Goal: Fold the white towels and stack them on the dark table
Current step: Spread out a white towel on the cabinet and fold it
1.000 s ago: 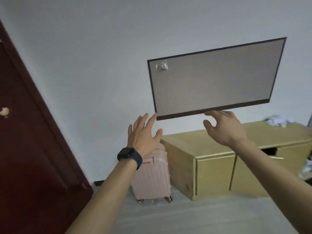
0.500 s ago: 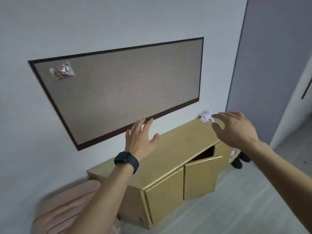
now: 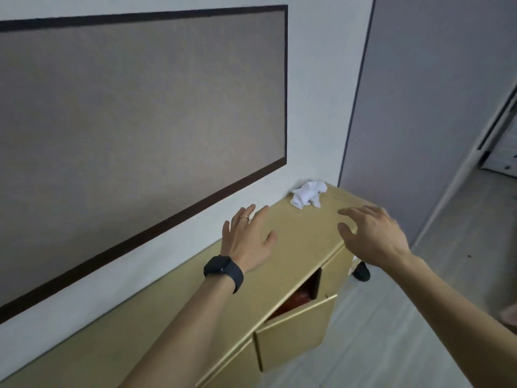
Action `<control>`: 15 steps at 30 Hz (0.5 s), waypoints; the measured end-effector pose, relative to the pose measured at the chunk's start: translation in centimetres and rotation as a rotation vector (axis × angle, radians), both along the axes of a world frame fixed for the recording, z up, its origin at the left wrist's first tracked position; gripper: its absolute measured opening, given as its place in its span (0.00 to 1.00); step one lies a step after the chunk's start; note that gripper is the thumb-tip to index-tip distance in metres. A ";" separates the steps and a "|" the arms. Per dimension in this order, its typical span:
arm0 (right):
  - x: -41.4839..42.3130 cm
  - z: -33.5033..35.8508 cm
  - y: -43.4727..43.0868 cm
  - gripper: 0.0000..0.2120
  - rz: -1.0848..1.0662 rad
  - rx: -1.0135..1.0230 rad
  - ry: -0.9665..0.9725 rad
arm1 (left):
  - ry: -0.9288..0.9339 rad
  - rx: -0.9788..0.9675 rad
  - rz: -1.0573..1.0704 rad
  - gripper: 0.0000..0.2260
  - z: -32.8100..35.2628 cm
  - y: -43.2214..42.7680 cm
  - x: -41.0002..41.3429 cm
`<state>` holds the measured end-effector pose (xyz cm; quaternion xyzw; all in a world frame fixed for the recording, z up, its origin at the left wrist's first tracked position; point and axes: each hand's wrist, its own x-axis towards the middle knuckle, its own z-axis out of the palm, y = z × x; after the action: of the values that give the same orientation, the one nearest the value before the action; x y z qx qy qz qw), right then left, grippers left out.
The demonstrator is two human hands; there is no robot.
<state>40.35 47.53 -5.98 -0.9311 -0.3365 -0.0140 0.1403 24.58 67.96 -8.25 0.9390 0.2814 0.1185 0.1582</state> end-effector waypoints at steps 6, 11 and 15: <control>14.0 -5.6 5.7 0.21 0.006 -0.015 0.103 | 0.144 -0.083 0.010 0.27 -6.8 4.1 14.5; 23.7 -11.1 9.4 0.21 -0.001 -0.047 0.145 | 0.232 -0.109 -0.001 0.27 -12.5 7.8 25.3; 30.4 -15.4 11.9 0.21 0.004 -0.108 0.156 | 0.265 -0.146 -0.004 0.27 -16.9 10.8 32.9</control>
<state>70.80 59.41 -21.41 -0.9348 -0.3266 0.0771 0.1160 57.44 78.72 -25.16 0.9329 0.3060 -0.0274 0.1877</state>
